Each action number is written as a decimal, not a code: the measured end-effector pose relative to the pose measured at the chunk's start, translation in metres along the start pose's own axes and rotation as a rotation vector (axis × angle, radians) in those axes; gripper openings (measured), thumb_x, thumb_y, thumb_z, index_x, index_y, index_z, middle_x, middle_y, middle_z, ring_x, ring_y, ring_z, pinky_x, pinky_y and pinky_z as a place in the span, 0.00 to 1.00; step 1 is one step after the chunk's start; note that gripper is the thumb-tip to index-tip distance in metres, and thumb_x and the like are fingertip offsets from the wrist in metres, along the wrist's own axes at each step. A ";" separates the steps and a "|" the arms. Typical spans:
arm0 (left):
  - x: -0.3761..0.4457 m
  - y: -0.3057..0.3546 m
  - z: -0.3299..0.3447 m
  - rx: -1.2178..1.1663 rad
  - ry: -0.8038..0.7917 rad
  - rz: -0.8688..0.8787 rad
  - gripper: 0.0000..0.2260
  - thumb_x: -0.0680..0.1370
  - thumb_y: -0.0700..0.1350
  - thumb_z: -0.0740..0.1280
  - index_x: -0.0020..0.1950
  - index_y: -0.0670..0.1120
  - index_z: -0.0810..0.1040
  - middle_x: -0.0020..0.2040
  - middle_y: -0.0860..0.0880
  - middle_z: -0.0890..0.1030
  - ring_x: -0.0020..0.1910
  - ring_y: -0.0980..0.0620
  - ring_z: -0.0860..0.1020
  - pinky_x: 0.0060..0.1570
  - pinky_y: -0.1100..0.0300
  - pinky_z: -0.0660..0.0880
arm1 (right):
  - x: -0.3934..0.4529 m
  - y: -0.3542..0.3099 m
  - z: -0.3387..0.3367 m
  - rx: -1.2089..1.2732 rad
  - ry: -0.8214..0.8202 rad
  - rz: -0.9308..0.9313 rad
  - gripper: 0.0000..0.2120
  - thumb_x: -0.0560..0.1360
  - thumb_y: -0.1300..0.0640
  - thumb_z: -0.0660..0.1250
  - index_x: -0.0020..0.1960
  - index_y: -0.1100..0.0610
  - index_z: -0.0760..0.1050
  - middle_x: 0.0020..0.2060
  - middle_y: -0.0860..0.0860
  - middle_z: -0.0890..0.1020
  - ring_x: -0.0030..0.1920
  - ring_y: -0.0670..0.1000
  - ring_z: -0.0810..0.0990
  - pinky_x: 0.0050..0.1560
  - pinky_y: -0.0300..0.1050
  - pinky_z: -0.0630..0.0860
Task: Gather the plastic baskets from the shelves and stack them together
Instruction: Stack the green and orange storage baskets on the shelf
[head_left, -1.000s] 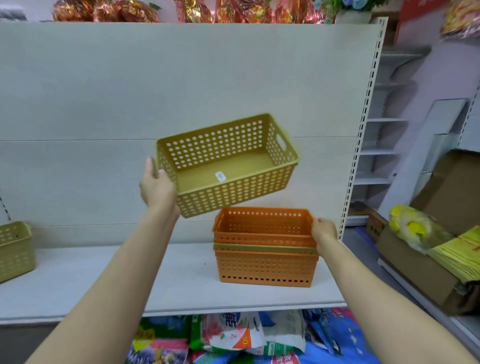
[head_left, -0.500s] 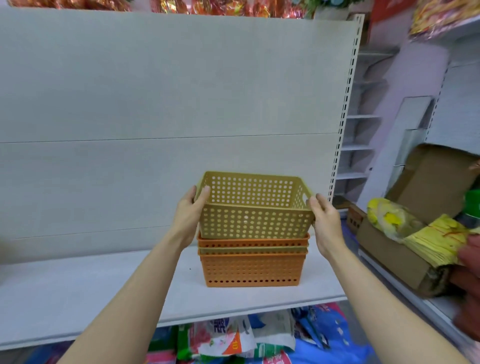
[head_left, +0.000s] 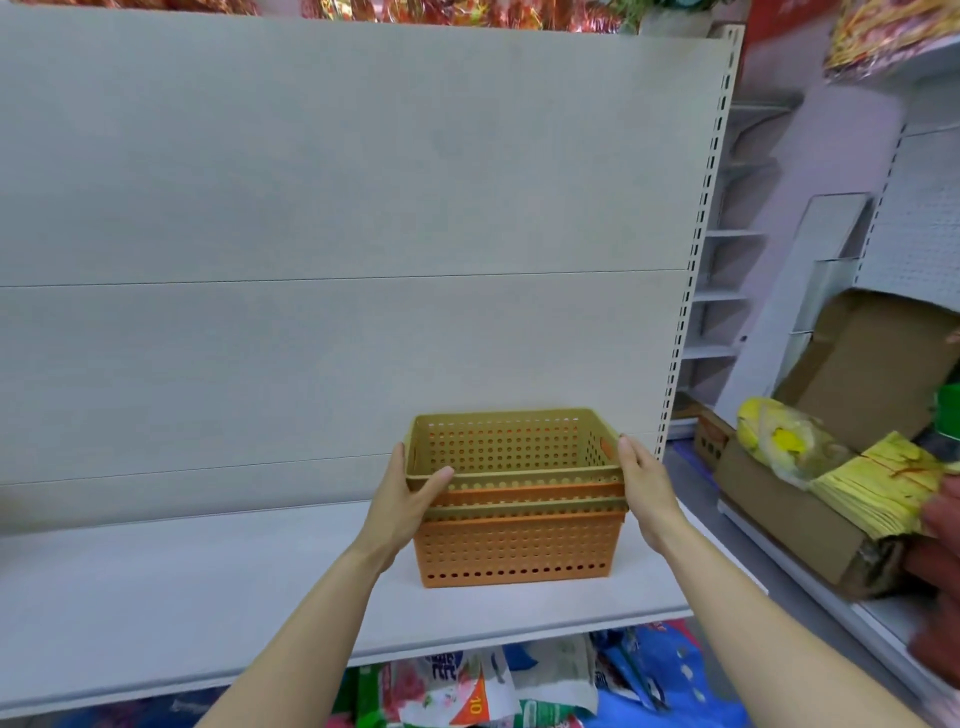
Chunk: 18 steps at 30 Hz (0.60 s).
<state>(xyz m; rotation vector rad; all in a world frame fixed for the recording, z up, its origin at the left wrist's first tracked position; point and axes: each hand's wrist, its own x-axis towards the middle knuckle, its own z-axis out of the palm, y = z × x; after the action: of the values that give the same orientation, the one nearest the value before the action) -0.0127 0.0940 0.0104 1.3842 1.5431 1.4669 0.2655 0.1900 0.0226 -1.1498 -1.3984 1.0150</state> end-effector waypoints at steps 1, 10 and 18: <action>-0.001 -0.001 0.003 0.000 0.006 0.001 0.17 0.79 0.52 0.69 0.67 0.54 0.70 0.58 0.56 0.82 0.54 0.61 0.82 0.55 0.57 0.79 | 0.002 0.002 0.000 -0.018 -0.008 -0.003 0.17 0.84 0.49 0.50 0.59 0.53 0.75 0.50 0.51 0.82 0.51 0.48 0.79 0.40 0.42 0.72; -0.001 0.005 -0.006 0.276 0.024 0.007 0.22 0.76 0.59 0.69 0.65 0.53 0.70 0.59 0.56 0.79 0.59 0.57 0.78 0.62 0.50 0.76 | 0.012 0.006 -0.001 -0.305 0.031 -0.083 0.20 0.83 0.50 0.50 0.67 0.60 0.70 0.61 0.57 0.77 0.64 0.57 0.73 0.57 0.51 0.72; -0.030 0.008 -0.067 1.164 0.162 0.165 0.36 0.77 0.65 0.63 0.78 0.45 0.63 0.76 0.46 0.67 0.75 0.45 0.63 0.73 0.52 0.59 | -0.029 -0.011 0.046 -0.708 0.124 -0.700 0.24 0.77 0.48 0.61 0.68 0.61 0.72 0.63 0.57 0.77 0.65 0.58 0.72 0.69 0.52 0.63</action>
<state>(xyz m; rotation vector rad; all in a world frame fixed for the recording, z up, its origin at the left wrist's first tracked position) -0.0633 0.0424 0.0258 2.0450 2.6212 0.6912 0.2192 0.1592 0.0219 -1.0368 -1.9247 -0.0651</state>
